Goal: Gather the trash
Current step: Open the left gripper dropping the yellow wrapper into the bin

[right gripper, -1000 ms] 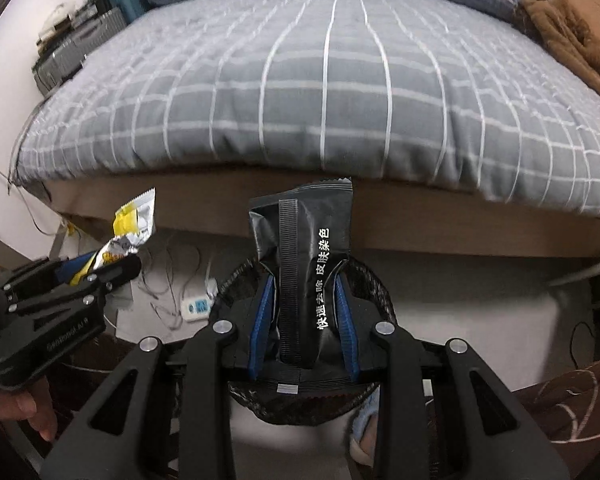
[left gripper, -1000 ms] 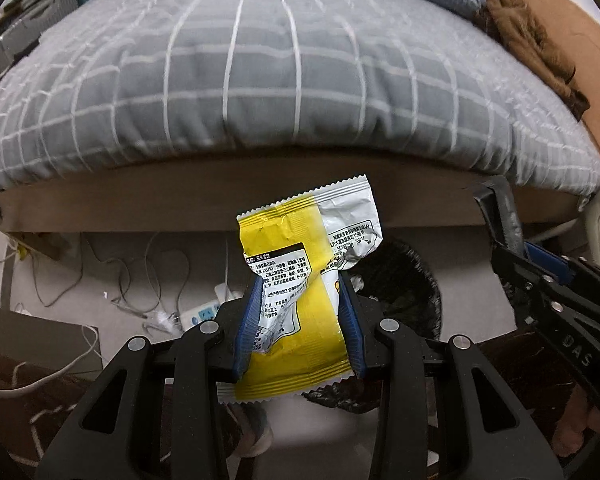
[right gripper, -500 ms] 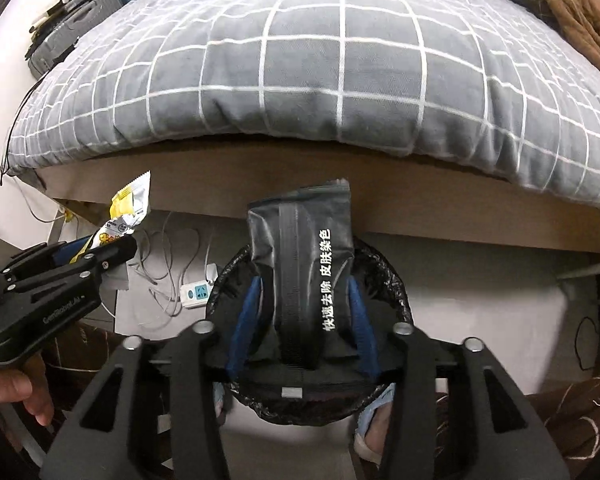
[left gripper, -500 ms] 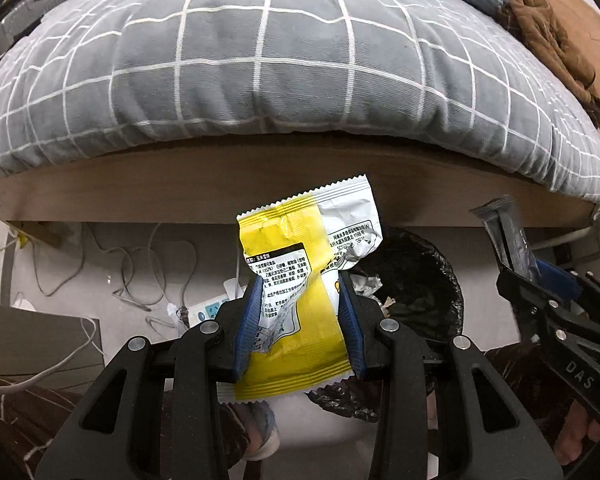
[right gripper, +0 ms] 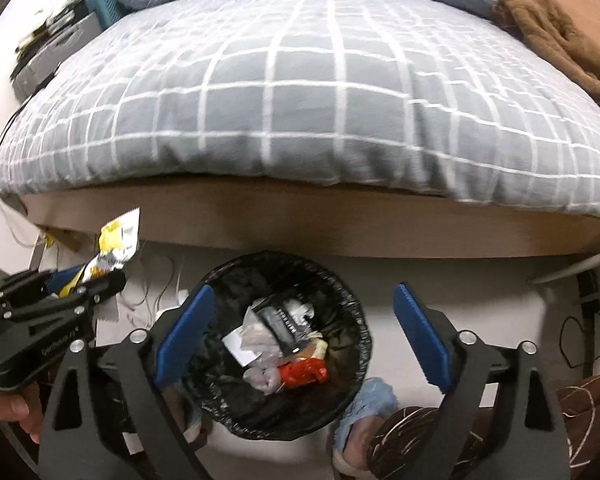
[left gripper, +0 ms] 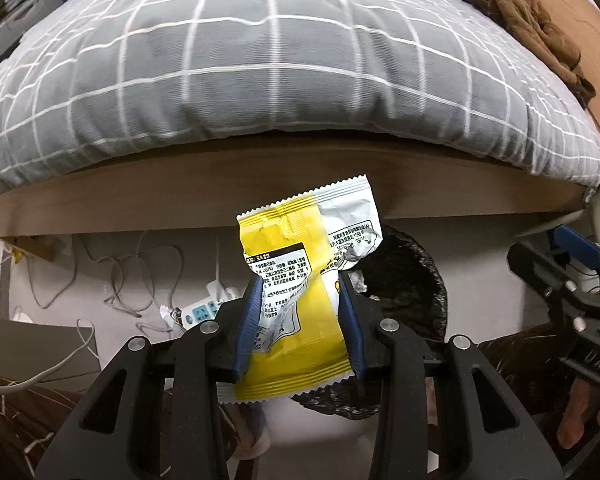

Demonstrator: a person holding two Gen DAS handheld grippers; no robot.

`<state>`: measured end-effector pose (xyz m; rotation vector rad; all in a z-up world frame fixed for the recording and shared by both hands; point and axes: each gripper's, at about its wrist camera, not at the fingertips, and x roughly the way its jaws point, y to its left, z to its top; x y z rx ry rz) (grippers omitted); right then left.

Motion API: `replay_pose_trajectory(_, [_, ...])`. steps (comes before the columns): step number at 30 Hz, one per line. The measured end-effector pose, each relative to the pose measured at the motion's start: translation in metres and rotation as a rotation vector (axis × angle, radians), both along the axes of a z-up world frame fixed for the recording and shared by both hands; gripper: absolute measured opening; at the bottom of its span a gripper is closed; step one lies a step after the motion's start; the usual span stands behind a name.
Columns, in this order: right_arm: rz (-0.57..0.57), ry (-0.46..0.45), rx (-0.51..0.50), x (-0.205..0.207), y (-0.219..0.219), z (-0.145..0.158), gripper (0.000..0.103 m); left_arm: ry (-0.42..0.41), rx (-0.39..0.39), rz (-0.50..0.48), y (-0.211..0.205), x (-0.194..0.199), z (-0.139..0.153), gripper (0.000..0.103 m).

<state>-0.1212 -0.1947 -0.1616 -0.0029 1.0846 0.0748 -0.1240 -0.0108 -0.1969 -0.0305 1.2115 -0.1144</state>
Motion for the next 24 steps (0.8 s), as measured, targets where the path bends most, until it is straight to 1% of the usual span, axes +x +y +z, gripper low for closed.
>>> replay_pose_trajectory(4, [-0.054, -0.036, -0.022, -0.002, -0.023, 0.009, 0.092, -0.001, -0.011, -0.033, -0.02, 0.002, 0.002, 0.037])
replay_pose_trajectory(7, [-0.096, -0.053, -0.018, -0.003, -0.041, 0.016, 0.093, -0.009, -0.012, -0.063, -0.039, 0.002, 0.006, 0.037])
replay_pose_trajectory(13, [-0.128, -0.063, -0.026, -0.008, -0.059, 0.018, 0.093, -0.021, -0.012, -0.101, -0.063, 0.001, 0.01, 0.038])
replay_pose_trajectory(16, [-0.132, -0.07, -0.038, -0.007, -0.061, 0.02, 0.093, -0.032, 0.002, -0.104, -0.067, 0.001, 0.009, 0.047])
replay_pose_trajectory(18, [-0.137, -0.069, -0.035, -0.006, -0.062, 0.021, 0.093, -0.037, 0.014, -0.104, -0.069, 0.001, 0.008, 0.058])
replay_pose_trajectory(22, [-0.133, -0.062, -0.043, -0.005, -0.058, 0.019, 0.093, -0.036, 0.031, -0.098, -0.069, 0.001, 0.004, 0.067])
replay_pose_trajectory(24, [-0.127, -0.062, -0.052, -0.004, -0.055, 0.019, 0.093, -0.041, 0.042, -0.093, -0.067, 0.0, 0.002, 0.076])
